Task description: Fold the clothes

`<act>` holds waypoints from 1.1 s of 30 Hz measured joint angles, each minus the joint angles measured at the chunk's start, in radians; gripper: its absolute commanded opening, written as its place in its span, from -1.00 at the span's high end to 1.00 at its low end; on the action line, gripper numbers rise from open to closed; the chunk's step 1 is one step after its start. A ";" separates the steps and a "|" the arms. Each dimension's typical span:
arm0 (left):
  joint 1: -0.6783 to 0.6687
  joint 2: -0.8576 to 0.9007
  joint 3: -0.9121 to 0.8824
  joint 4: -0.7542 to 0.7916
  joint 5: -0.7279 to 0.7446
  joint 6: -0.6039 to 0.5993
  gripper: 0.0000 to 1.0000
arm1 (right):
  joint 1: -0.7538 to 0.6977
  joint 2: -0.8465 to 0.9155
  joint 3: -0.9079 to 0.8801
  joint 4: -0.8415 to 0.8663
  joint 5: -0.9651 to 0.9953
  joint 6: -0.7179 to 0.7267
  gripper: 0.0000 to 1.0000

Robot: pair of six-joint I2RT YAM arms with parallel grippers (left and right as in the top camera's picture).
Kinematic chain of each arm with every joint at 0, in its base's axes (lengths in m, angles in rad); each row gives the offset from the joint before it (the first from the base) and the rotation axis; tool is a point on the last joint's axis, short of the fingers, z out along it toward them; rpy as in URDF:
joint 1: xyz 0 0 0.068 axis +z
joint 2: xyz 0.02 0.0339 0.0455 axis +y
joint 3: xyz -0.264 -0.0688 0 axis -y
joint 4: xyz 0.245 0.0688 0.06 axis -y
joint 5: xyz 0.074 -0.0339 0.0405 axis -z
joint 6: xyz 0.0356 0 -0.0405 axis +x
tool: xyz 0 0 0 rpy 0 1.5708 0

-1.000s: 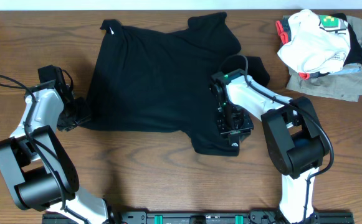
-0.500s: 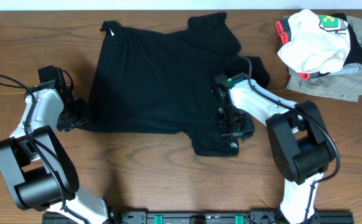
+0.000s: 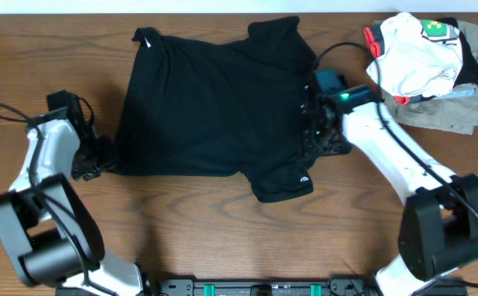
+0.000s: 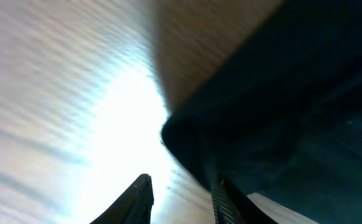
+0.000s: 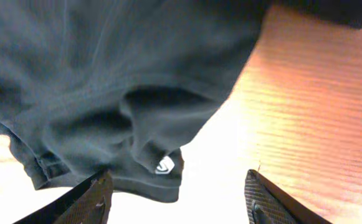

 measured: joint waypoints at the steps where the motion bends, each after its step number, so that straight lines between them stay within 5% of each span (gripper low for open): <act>1: 0.011 -0.024 0.000 0.000 0.000 -0.013 0.33 | -0.011 -0.002 0.000 0.006 -0.006 -0.005 -0.33; 7: 0.035 -0.124 0.000 0.034 0.061 -0.027 0.33 | -0.041 -0.002 0.000 0.066 -0.030 -0.018 -0.39; 16: -0.133 -0.115 0.000 0.392 0.195 0.142 0.30 | -0.041 -0.002 0.000 0.119 -0.042 -0.030 -0.42; 24: -0.287 0.027 0.000 0.676 0.151 0.281 0.21 | -0.040 -0.002 0.000 0.118 -0.043 -0.031 -0.42; 33: -0.332 0.183 0.000 0.761 0.132 0.341 0.21 | -0.041 -0.002 0.000 0.118 -0.043 -0.031 -0.43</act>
